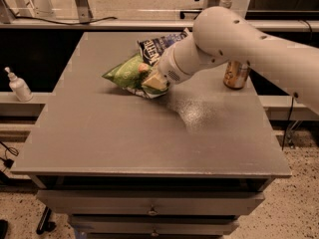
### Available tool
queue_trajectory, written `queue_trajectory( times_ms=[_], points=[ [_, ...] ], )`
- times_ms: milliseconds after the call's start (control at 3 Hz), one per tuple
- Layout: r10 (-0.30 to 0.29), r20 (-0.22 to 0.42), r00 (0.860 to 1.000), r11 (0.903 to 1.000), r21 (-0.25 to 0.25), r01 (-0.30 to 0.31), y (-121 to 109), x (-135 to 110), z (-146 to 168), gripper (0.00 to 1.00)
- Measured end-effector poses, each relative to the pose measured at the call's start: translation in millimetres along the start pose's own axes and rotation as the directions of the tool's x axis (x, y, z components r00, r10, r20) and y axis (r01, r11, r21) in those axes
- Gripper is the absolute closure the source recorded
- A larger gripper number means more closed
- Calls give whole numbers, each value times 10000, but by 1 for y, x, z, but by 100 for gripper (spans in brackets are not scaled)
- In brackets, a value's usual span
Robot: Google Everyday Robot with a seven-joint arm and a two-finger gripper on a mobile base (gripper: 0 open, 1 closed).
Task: Move green jalapeno chip bag near blue chip bag
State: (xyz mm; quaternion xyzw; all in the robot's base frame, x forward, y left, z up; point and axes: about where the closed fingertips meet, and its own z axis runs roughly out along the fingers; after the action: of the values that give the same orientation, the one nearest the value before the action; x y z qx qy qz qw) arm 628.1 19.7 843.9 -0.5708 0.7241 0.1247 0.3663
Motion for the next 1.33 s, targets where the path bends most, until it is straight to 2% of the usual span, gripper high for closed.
queue_trajectory(
  times_ms=[333, 667, 1000, 1333],
  points=[
    [1, -5, 10000, 10000, 5, -1, 0, 0, 0, 100],
    [88, -611, 9981, 9977, 683, -47, -32, 22, -17, 100],
    [176, -433, 9989, 9927, 1197, -123, -52, 29, -46, 100],
    [268, -379, 9989, 9899, 1403, -212, -55, 33, -65, 100]
  ],
)
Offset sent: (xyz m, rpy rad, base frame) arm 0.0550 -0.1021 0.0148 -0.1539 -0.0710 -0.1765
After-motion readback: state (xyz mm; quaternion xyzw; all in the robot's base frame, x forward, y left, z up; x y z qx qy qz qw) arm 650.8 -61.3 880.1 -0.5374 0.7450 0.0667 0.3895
